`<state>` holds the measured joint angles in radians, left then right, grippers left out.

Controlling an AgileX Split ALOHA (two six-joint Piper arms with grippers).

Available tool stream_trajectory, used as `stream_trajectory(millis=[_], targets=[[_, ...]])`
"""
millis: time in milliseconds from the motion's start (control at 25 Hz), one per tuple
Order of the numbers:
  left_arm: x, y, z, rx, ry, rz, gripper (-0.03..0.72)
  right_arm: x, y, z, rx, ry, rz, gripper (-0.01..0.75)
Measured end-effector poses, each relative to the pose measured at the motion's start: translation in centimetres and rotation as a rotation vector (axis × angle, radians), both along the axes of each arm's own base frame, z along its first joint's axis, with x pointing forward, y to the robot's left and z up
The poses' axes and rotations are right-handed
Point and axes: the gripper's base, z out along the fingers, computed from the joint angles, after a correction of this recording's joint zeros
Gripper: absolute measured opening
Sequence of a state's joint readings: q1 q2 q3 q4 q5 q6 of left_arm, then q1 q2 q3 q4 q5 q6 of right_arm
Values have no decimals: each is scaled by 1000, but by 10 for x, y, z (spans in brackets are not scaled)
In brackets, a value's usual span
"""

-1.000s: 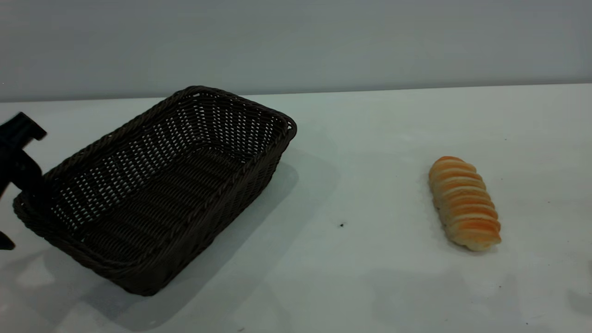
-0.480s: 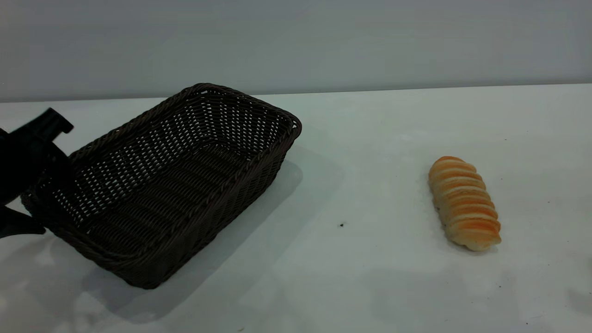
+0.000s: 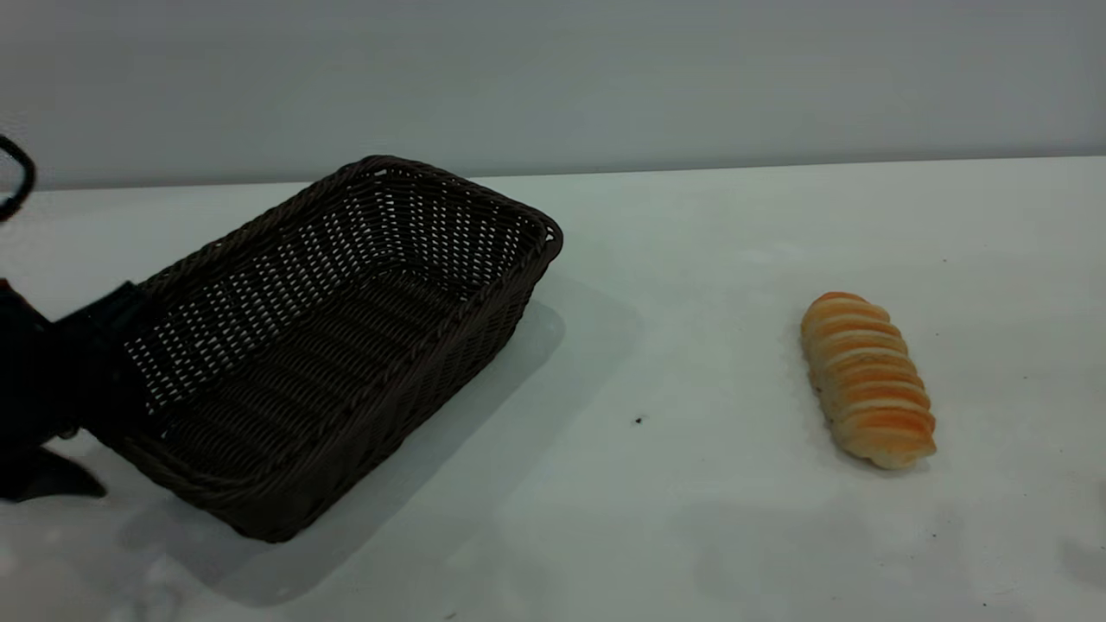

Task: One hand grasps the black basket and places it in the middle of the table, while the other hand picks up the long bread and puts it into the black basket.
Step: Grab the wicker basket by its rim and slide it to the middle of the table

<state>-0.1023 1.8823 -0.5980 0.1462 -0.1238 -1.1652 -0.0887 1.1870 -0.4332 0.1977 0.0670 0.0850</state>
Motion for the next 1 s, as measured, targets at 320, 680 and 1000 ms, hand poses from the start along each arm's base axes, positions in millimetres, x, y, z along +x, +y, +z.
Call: stream_trajectory(millis=[320, 680, 1000], targets=[[6, -1, -1, 30, -64, -121, 134, 0, 0, 0, 0, 4, 1, 465], [5, 1, 39, 225, -153, -494, 134, -2, 1, -2, -7, 34, 18, 439], [21, 1, 81, 424, -265, -693, 134, -3, 1, -3, -7, 46, 23, 427]])
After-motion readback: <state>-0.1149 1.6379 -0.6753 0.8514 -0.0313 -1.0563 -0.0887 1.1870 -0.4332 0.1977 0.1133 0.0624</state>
